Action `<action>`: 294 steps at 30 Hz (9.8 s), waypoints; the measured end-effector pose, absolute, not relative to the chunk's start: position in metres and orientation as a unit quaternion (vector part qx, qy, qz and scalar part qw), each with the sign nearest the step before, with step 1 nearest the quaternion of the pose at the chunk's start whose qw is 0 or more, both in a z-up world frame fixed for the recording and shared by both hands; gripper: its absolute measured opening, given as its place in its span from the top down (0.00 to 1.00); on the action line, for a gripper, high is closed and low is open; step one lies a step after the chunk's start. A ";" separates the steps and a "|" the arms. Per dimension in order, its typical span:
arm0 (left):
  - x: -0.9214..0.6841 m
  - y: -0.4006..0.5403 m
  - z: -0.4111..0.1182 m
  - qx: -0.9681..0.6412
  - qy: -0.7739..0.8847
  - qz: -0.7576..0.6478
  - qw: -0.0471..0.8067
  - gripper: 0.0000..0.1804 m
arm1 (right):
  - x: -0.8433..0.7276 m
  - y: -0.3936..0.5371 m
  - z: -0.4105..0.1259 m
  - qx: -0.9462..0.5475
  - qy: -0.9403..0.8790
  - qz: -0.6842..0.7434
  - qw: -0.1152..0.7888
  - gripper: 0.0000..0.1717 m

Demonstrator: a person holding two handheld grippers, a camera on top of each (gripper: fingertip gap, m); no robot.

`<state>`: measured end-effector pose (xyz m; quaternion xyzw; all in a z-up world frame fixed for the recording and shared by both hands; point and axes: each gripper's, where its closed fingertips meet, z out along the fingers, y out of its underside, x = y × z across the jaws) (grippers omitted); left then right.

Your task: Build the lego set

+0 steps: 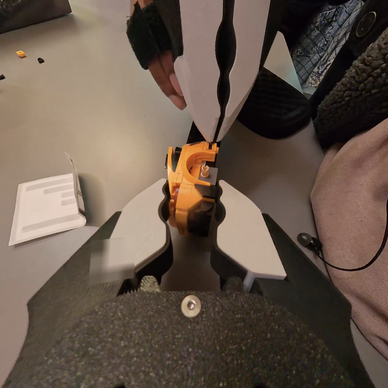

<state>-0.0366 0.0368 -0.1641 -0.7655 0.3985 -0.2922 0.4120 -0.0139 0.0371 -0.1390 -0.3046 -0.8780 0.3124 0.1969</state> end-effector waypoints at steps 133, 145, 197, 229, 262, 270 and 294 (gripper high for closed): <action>-0.164 0.262 -0.133 -0.794 -0.108 -0.472 0.368 1.00 | -0.010 0.279 -0.042 -0.585 -0.341 0.391 0.623 0.86; -0.189 0.304 -0.174 -0.841 -0.155 -0.361 0.373 0.89 | -0.021 0.266 -0.074 -0.600 -0.397 0.352 0.598 0.88; -0.214 0.221 -0.032 -0.706 0.067 0.060 0.702 1.00 | -0.058 0.373 -0.053 -0.433 -0.602 -0.103 0.663 0.89; -0.192 0.235 -0.074 -0.746 0.123 0.019 0.654 1.00 | -0.045 0.366 -0.059 -0.515 -0.771 0.131 0.351 1.00; -0.181 0.237 -0.086 -0.757 0.142 0.000 0.638 1.00 | -0.065 0.442 0.031 -0.581 -0.509 0.158 0.615 0.67; -0.177 0.237 -0.089 -0.759 0.149 -0.004 0.634 1.00 | -0.072 0.436 0.041 -0.590 -0.499 0.203 0.601 0.61; -0.174 0.237 -0.093 -0.763 0.153 -0.010 0.628 1.00 | -0.096 0.426 0.069 -0.519 -0.548 0.102 0.648 0.57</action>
